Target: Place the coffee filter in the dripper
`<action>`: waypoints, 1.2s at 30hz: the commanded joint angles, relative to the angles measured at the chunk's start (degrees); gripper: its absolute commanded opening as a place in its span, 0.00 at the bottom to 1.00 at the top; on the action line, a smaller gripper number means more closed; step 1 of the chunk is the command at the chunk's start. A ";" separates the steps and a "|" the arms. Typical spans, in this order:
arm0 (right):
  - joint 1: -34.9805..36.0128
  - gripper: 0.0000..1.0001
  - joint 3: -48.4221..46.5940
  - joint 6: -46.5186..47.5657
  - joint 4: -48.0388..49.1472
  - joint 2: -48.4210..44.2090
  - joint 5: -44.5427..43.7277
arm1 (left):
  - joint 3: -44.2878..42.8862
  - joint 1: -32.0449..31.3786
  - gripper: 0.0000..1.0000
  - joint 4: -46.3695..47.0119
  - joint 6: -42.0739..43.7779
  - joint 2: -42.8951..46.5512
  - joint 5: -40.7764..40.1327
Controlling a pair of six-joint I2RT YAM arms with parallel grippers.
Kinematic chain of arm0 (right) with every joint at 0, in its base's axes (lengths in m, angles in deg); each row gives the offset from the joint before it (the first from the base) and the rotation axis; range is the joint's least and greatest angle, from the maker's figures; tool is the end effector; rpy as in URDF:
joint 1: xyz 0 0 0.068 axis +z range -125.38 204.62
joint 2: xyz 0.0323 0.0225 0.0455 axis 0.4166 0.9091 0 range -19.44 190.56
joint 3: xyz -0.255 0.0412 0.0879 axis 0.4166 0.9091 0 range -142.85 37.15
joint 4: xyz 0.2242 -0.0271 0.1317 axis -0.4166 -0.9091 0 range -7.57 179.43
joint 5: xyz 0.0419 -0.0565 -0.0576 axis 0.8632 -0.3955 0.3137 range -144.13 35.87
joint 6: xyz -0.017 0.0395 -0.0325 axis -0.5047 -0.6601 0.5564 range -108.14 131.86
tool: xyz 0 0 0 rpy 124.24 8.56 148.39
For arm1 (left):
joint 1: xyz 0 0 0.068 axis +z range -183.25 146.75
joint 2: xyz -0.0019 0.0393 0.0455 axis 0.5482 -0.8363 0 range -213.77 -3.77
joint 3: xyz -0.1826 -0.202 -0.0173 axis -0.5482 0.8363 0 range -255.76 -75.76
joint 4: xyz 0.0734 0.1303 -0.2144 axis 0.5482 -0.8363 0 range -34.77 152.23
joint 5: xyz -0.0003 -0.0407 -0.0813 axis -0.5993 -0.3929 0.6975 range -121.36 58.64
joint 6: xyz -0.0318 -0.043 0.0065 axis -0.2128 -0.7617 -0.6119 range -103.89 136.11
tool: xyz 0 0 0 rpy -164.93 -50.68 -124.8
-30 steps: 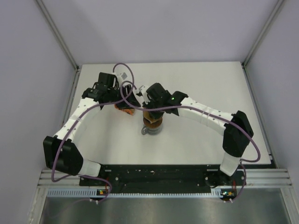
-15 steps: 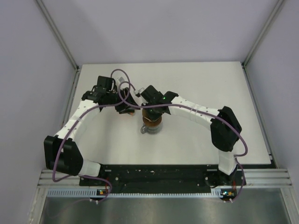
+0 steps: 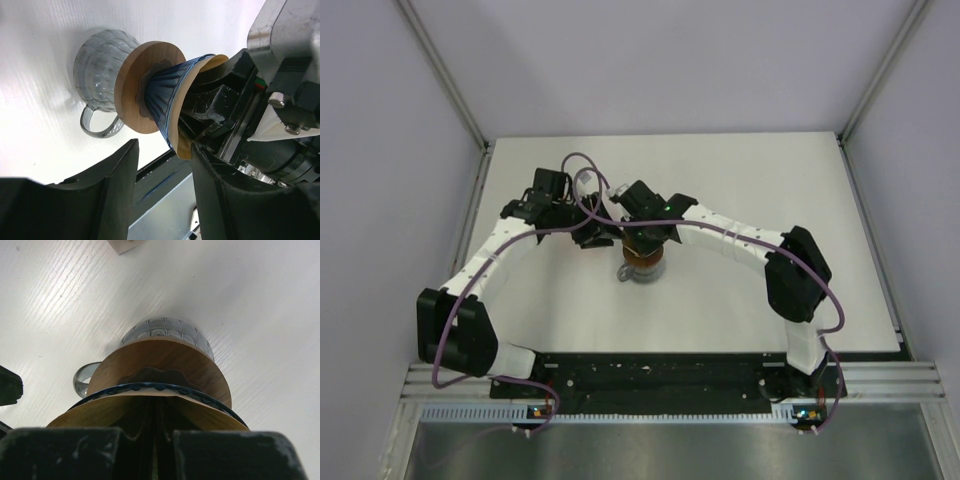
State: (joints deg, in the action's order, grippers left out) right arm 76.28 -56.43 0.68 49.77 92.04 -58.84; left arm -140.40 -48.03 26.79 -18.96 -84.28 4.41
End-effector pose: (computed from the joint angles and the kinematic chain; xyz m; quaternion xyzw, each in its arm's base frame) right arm 0.2672 0.3331 0.2486 -0.3212 0.9041 0.1118 0.2587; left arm 0.2778 -0.0949 0.2844 -0.0580 0.9018 -0.3956 0.1637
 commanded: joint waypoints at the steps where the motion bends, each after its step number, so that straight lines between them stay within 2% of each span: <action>1: 0.64 0.00 2.44 0.10 -1.47 6.38 -1.36 | -0.40 -0.86 0.50 4.68 0.09 -0.70 0.36; 10: 0.55 0.00 0.51 0.63 -1.39 3.40 -1.79 | 1.27 -1.65 0.42 5.03 1.67 -1.14 -2.28; 16: 0.55 0.00 0.06 2.39 1.86 -2.23 -2.67 | 1.10 -1.74 0.36 4.42 2.37 -1.14 -3.07; 36: 0.55 0.00 -4.33 6.87 1.17 -9.35 -0.92 | -0.48 -2.09 0.34 3.19 3.96 -1.05 -4.65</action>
State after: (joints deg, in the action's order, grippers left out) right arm 76.21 -57.09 5.51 50.36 87.10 -60.10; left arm -139.31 -49.85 29.26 -16.56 -85.06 0.72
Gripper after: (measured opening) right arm 0.002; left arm 0.343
